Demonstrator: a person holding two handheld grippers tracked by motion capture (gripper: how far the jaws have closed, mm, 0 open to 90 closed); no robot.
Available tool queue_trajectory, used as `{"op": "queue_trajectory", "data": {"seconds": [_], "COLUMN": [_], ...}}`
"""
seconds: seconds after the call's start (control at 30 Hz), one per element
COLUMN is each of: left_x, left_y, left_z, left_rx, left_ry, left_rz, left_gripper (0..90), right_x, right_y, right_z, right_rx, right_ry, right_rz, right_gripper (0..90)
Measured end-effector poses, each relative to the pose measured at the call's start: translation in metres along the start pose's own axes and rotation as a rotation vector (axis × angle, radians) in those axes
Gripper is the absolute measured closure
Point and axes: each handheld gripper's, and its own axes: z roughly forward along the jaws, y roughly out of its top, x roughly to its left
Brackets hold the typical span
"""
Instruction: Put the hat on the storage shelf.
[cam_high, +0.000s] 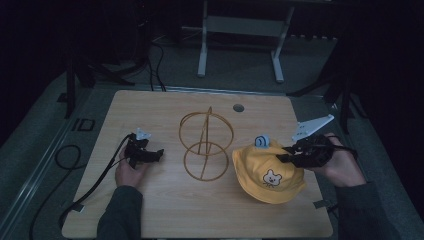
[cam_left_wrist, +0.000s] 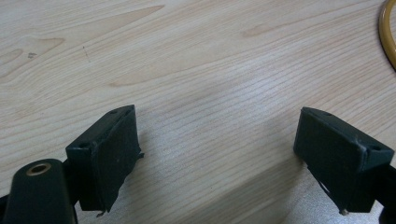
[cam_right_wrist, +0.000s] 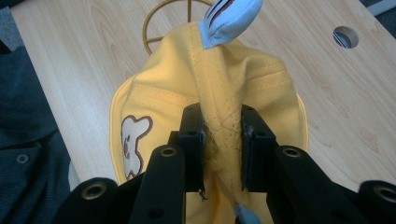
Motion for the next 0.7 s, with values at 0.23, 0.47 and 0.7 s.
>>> {"op": "queue_trajectory", "data": {"seconds": [0.23, 0.47, 0.7], "left_x": [0.0, 0.0, 0.0], "left_y": [0.0, 0.0, 0.0], "left_z": [0.0, 0.0, 0.0], "left_rx": [0.0, 0.0, 0.0], "left_ry": [0.0, 0.0, 0.0], "left_rz": [0.0, 0.0, 0.0], "left_gripper": [13.9, 13.9, 13.9], "right_x": [-0.003, -0.007, -0.011], "right_y": [0.002, 0.005, 0.008], "right_z": [-0.005, -0.012, -0.02], "right_rx": [-0.024, -0.056, -0.084], "right_ry": [-0.006, -0.017, -0.032], "right_rz": [0.007, 0.022, 0.033], "right_gripper": [74.5, 74.7, 74.8]}}
